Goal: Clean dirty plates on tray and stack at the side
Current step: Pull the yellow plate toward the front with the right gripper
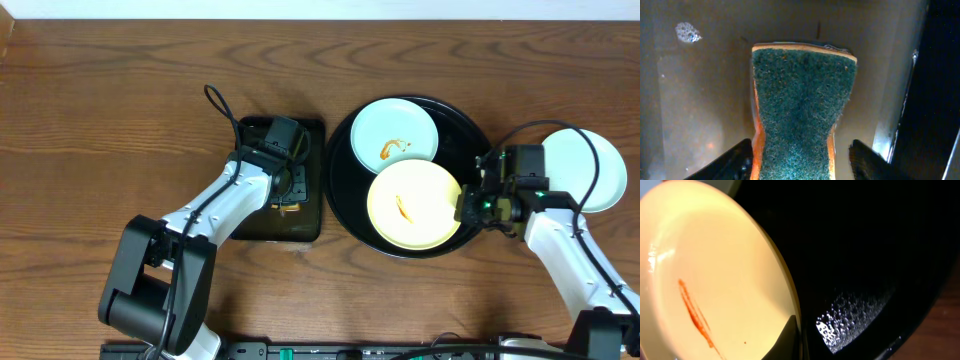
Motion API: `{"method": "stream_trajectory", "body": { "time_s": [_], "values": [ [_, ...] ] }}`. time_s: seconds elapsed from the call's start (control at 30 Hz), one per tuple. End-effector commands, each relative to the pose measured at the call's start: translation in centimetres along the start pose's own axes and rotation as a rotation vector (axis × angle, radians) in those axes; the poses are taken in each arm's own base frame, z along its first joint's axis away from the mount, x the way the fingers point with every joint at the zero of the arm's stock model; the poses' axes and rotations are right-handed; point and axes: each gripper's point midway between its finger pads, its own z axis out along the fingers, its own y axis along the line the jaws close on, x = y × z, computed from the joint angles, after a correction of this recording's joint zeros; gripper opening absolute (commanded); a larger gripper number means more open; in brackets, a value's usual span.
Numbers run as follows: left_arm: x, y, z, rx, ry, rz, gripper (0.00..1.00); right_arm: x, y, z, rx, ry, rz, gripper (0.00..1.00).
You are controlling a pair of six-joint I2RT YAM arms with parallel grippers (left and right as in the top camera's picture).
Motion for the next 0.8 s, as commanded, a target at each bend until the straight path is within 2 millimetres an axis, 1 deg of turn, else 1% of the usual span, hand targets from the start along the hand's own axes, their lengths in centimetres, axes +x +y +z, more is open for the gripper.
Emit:
{"method": "stream_trajectory", "body": {
  "time_s": [0.0, 0.1, 0.17, 0.2, 0.27, 0.3, 0.37, 0.43, 0.5, 0.53, 0.6, 0.67, 0.73, 0.77],
  "values": [
    [-0.3, 0.2, -0.5, -0.003, -0.023, 0.004, 0.68, 0.9, -0.4, 0.7, 0.058, 0.030, 0.013, 0.01],
    [-0.6, 0.1, -0.5, 0.001, -0.034, 0.004, 0.73, 1.1, -0.3, 1.2, 0.060, 0.044, 0.011, 0.01],
    [-0.8, 0.0, -0.5, 0.006, -0.043, 0.004, 0.73, 1.1, -0.2, 1.3, 0.059, 0.046, 0.007, 0.01],
    [-0.9, 0.0, -0.5, 0.007, -0.045, 0.004, 0.72, 1.1, -0.1, 1.3, 0.059, 0.045, 0.006, 0.01],
    [-0.9, -0.1, -0.4, 0.007, -0.046, 0.004, 0.68, 1.1, -0.1, 1.3, 0.058, 0.044, 0.005, 0.01],
    [-0.9, 0.0, -0.3, 0.006, -0.044, 0.004, 0.62, 1.1, -0.1, 1.3, 0.058, 0.045, 0.005, 0.01],
    [-0.8, 0.0, -0.1, 0.003, -0.038, 0.004, 0.56, 1.1, -0.1, 1.3, 0.058, 0.045, 0.005, 0.01],
    [-0.6, 0.1, 0.2, -0.002, -0.028, 0.004, 0.55, 1.1, -0.1, 1.3, 0.055, 0.046, 0.005, 0.01],
    [-0.6, 0.1, 0.5, -0.002, -0.027, 0.004, 0.46, 1.1, -0.1, 1.3, 0.055, 0.046, 0.005, 0.01],
    [-0.7, 0.1, 0.5, -0.002, -0.028, 0.004, 0.39, 1.1, -0.1, 1.3, 0.055, 0.046, 0.005, 0.01],
    [-0.8, 0.0, 0.5, 0.002, -0.036, 0.004, 0.29, 1.1, -0.1, 1.3, 0.055, 0.046, 0.005, 0.01],
    [-1.0, -0.1, 0.5, 0.005, -0.041, 0.004, 0.26, 1.1, -0.1, 1.3, 0.055, 0.046, 0.005, 0.01],
    [-1.0, -0.1, 0.5, 0.005, -0.041, 0.004, 0.20, 1.2, -0.1, 1.3, 0.055, 0.046, 0.005, 0.01],
    [-1.0, -0.1, 0.5, 0.005, -0.041, 0.004, 0.19, 1.1, -0.1, 1.3, 0.055, 0.046, 0.005, 0.01]
  ]
}}
